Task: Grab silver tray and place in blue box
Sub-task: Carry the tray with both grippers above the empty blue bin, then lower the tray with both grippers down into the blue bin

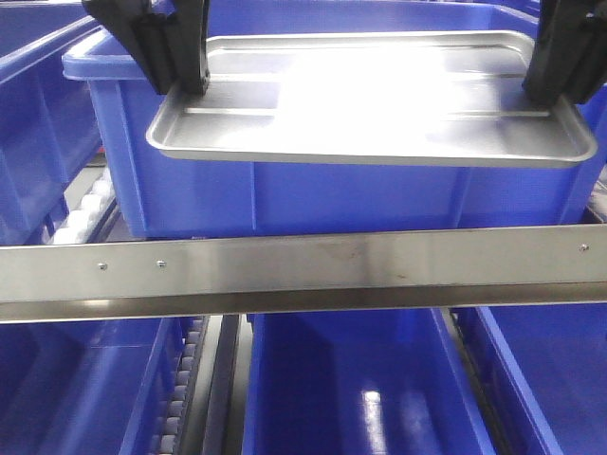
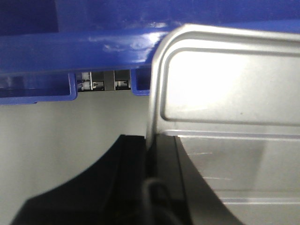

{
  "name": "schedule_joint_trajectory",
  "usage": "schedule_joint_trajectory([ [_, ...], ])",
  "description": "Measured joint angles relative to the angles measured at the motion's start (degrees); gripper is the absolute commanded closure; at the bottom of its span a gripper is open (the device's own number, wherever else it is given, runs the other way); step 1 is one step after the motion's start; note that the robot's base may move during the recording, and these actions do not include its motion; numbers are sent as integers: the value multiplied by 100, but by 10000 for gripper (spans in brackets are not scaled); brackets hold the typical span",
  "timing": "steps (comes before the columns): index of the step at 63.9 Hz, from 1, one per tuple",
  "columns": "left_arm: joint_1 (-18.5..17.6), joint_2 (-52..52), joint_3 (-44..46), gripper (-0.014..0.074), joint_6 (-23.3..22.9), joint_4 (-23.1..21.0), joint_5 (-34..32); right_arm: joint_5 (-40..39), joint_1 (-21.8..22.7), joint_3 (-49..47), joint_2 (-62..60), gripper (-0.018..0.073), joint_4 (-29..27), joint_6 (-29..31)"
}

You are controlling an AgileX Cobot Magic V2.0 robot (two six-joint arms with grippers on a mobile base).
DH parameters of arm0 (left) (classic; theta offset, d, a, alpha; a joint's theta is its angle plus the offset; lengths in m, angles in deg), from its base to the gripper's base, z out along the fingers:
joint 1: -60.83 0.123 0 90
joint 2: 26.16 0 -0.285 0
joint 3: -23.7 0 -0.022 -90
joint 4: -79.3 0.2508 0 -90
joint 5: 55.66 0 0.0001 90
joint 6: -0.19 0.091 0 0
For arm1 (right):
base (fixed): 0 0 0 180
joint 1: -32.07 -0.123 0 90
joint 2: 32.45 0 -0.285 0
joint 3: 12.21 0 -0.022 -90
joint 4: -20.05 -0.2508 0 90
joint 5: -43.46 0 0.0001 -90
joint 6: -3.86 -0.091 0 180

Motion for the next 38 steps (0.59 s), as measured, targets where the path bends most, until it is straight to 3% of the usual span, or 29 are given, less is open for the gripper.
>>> schedule_joint_trajectory([
  [21,-23,0,10,701,0,0,34,53,0,-41,0,501,0,0],
  [38,-32,0,770,701,449,167,257,514,0,-976,0,501,125,211],
])
